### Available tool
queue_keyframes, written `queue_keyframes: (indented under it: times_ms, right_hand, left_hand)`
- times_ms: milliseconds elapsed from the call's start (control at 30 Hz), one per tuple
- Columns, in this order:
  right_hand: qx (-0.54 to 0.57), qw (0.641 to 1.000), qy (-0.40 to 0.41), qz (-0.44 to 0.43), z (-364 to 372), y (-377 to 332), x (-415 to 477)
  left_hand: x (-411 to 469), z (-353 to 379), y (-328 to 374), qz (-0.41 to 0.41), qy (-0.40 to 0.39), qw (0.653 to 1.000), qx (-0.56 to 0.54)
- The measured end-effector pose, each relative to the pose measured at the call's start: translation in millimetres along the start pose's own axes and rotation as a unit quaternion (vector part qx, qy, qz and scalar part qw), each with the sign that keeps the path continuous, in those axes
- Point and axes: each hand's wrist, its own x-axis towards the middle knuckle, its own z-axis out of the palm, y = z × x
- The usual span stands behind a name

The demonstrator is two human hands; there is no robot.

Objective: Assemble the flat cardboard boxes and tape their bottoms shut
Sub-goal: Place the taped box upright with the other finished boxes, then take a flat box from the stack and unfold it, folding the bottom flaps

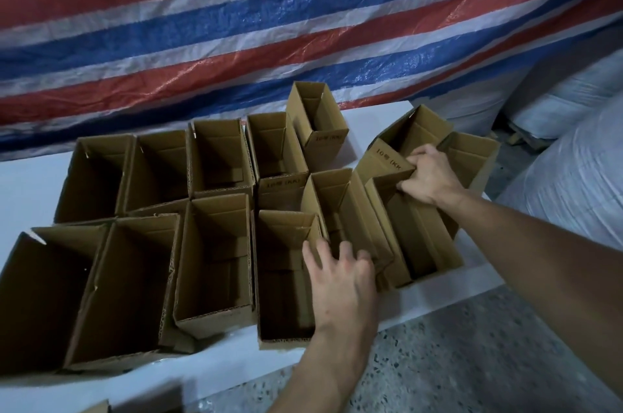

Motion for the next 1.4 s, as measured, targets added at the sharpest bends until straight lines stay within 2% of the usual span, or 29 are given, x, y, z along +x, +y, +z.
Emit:
queue_keyframes:
  times_ms: [133, 333, 533, 633, 733, 833, 967, 1100, 1167, 1300, 1400]
  right_hand:
    - [0.017, 0.997, -0.061, -0.051, -5, -9, 2]
    - [0.008, 0.969, -0.179, -0.171, -5, -29, -1]
    - [0.013, 0.965, -0.209, -0.156, -12, -33, -5]
    - [-0.030, 0.972, -0.178, -0.148, -11, -33, -10]
    - [-0.046, 0.979, -0.125, -0.153, -14, -38, -16]
    - [-0.028, 0.983, -0.096, -0.157, -20, -44, -27]
    - [0.033, 0.991, -0.040, -0.122, -24, -44, -55]
    - [0.132, 0.988, 0.018, -0.076, -26, -33, -97]
    - [0.165, 0.983, 0.053, -0.057, -32, -32, -122]
    - [0.193, 0.974, 0.106, -0.051, -45, -39, -187]
    - [0.226, 0.966, 0.108, -0.062, -46, -53, -253]
  left_hand:
    - [-3, 0, -6, -0.005, -0.010, 1.000, -0.006]
    - [-13, -4, -18, -0.006, -0.011, 1.000, -0.019]
    - [-36, -2, -34, -0.010, 0.017, 0.999, -0.030]
    - [-49, -3, -38, -0.024, -0.008, 0.999, -0.026]
    - [-66, -18, -38, -0.027, 0.004, 0.997, -0.068]
    - [-88, -18, -41, -0.004, 0.076, 0.991, -0.110]
    - [-122, -21, -49, -0.010, 0.129, 0.984, -0.119]
    - [-163, -25, -67, 0.001, 0.191, 0.966, -0.174]
    - [-185, -23, -76, 0.004, 0.193, 0.965, -0.178]
    - [-235, -13, -99, -0.028, 0.190, 0.960, -0.205]
    - [-280, -3, -107, -0.110, 0.220, 0.942, -0.228]
